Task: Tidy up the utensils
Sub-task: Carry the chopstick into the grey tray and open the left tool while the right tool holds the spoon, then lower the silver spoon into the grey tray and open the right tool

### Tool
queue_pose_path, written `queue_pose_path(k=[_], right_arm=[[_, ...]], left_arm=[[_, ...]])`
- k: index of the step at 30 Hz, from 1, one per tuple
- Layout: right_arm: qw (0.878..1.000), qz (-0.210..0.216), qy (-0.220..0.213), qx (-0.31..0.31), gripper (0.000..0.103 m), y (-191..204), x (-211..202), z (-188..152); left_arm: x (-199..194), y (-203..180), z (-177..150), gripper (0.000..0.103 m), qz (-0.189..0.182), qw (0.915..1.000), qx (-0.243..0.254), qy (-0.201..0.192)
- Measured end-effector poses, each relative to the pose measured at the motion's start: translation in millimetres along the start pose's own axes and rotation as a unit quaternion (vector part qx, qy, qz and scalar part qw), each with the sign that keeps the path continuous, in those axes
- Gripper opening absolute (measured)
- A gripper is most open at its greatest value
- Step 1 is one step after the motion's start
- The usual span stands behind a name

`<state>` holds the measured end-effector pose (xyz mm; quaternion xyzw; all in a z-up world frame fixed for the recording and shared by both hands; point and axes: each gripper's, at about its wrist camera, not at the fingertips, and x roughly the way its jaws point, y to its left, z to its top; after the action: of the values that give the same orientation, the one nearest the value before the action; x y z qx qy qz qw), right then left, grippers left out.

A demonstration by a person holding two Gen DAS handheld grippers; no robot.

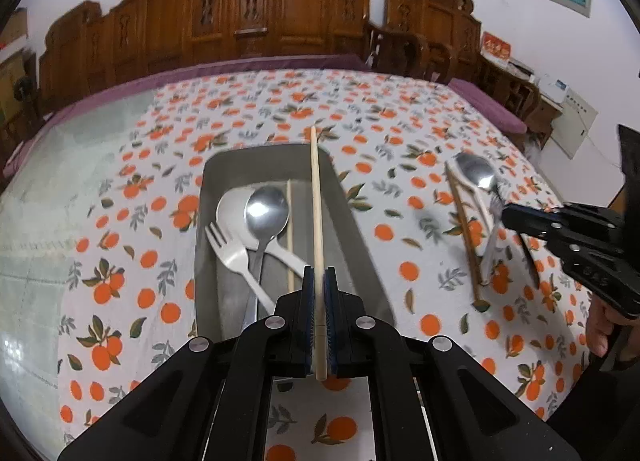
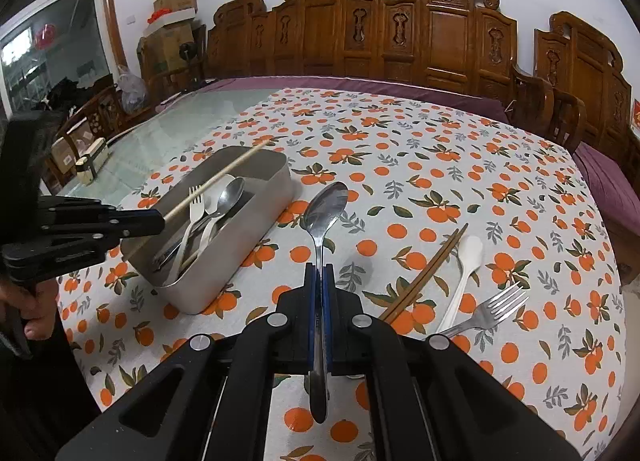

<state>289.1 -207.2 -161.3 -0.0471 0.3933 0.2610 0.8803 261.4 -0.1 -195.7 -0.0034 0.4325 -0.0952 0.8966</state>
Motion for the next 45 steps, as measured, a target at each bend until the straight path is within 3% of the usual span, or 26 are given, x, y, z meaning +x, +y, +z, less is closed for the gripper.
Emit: queue_pose_path(k=[14,22,27,32,36,45], right_arm=[[1.000,0.004,0.008,-0.002,0.004,2,6,-2],[1.000,0.003,0.010,0.001,0.004,5,7,-2],[1.000,0.006,0.007,0.005,0.004,14,9,-1],[1.000,0.020,0.001,0.012,0.004,26,9,9],[1.000,0.026,-0.009,0.008,0.004,39,9,23],[0.998,0.053,-0.023,0.023,0.004,66,22,54]], left_arm=[[30,16,-2,0.004,0.005,0.9989,-0.022,0.040],[30,20,0,0.005,0.016,0.9988,-0.023,0.041],[19,26,6,0.018,0.021,0.9991,-0.027,0.025],[3,34,13,0.022,0.032,0.9991,-0.027,0.002],[-10,46,20,0.032,0.042,0.9985,-0.032,-0.016],[-32,70,25,0.033,0.054,0.9966,-0.045,-0.044]])
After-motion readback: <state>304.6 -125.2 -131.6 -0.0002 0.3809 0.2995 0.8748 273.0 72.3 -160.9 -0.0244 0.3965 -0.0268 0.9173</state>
